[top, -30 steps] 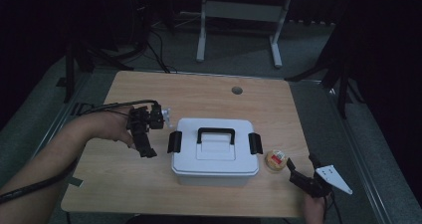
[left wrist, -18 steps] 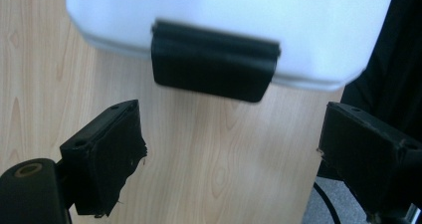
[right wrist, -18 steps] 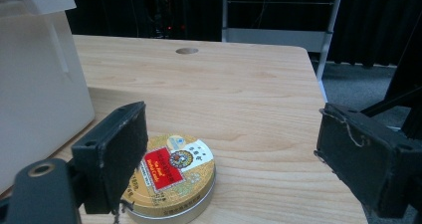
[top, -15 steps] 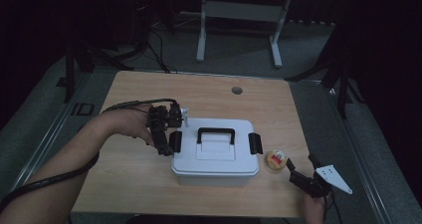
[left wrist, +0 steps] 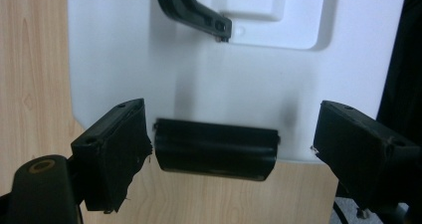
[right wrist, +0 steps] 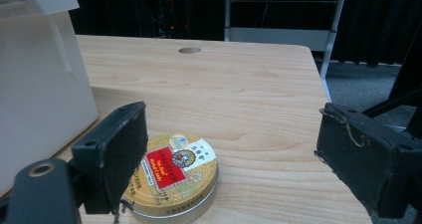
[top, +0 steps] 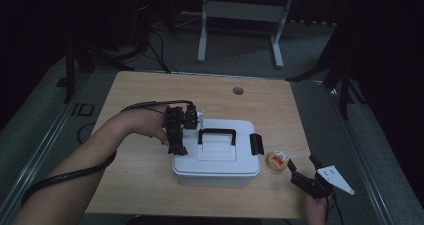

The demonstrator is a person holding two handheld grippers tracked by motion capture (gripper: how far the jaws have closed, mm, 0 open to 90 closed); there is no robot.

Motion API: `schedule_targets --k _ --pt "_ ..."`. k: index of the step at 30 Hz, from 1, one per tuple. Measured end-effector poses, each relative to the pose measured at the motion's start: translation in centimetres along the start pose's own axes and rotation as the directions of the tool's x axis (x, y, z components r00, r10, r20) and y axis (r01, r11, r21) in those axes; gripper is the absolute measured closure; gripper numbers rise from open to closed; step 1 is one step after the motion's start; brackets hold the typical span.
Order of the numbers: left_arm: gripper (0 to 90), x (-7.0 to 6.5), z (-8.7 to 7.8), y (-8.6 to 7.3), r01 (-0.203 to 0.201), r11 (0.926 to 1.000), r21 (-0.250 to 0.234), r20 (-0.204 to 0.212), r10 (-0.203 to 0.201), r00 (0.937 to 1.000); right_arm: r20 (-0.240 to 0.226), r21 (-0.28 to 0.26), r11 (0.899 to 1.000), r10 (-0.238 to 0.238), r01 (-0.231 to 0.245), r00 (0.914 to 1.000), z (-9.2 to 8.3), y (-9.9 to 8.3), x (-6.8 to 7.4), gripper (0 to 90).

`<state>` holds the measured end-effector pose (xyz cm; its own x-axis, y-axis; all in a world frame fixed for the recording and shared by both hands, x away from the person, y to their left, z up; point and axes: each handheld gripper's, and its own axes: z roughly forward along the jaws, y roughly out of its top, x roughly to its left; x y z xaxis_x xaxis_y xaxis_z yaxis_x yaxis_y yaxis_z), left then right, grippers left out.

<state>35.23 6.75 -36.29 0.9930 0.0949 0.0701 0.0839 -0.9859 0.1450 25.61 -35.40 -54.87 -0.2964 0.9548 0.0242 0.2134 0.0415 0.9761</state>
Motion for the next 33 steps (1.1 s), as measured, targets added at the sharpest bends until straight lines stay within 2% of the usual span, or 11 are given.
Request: schedule_targets --k 7,16,17,20,21,23,24,26,29,33 --pt "14.1 0.1 0.6 1.3 -0.012 0.9999 0.007 0.000 0.012 0.9999 -0.007 -0.001 1.000 -0.002 0.002 1.0000 0.0 0.0 0.0 12.3" --pt "16.2 0.5 1.3 2.4 -0.008 0.9996 0.029 0.024 0.007 0.9997 -0.017 -0.002 1.000 0.003 -0.004 0.9998 0.0 0.0 -0.1 12.3" --pt "21.3 0.6 1.3 2.5 -0.016 0.9994 0.031 0.028 0.016 0.9995 -0.019 -0.001 1.000 0.006 -0.006 0.9998 0.0 0.0 -0.1 12.4" --pt "25.3 0.7 1.4 2.9 -0.025 0.9996 0.014 0.037 0.025 0.9990 -0.020 -0.001 1.000 0.007 -0.007 0.9998 0.0 0.0 -0.1 12.3" --pt "31.7 0.8 1.4 3.0 -0.032 0.9994 0.012 0.039 0.031 0.9988 -0.023 -0.001 1.000 0.010 -0.010 0.9997 0.0 0.0 -0.1 12.4" --pt "32.7 1.1 1.5 3.2 -0.034 0.9993 0.016 0.030 0.034 0.9990 -0.023 -0.001 1.000 0.010 -0.010 0.9997 0.0 0.0 -0.1 12.4" --pt "38.9 1.3 1.6 3.3 -0.038 0.9988 0.029 0.017 0.038 0.9991 -0.027 0.000 1.000 0.011 -0.011 0.9996 0.1 0.0 -0.1 12.4" --pt "45.8 1.5 1.5 3.4 -0.045 0.9987 0.025 0.020 0.045 0.9988 -0.027 0.002 1.000 0.010 -0.010 0.9996 0.0 0.0 -0.1 13.4" --pt "48.7 1.5 1.4 3.7 -0.049 0.9986 0.019 0.046 0.048 0.9978 -0.028 0.002 1.000 0.011 -0.011 0.9996 0.1 0.0 -0.1 13.4" --pt "58.6 1.4 1.5 4.2 -0.060 0.9977 0.031 0.064 0.058 0.9962 -0.029 0.003 1.000 0.012 -0.012 0.9995 0.1 0.0 -0.1 13.4"
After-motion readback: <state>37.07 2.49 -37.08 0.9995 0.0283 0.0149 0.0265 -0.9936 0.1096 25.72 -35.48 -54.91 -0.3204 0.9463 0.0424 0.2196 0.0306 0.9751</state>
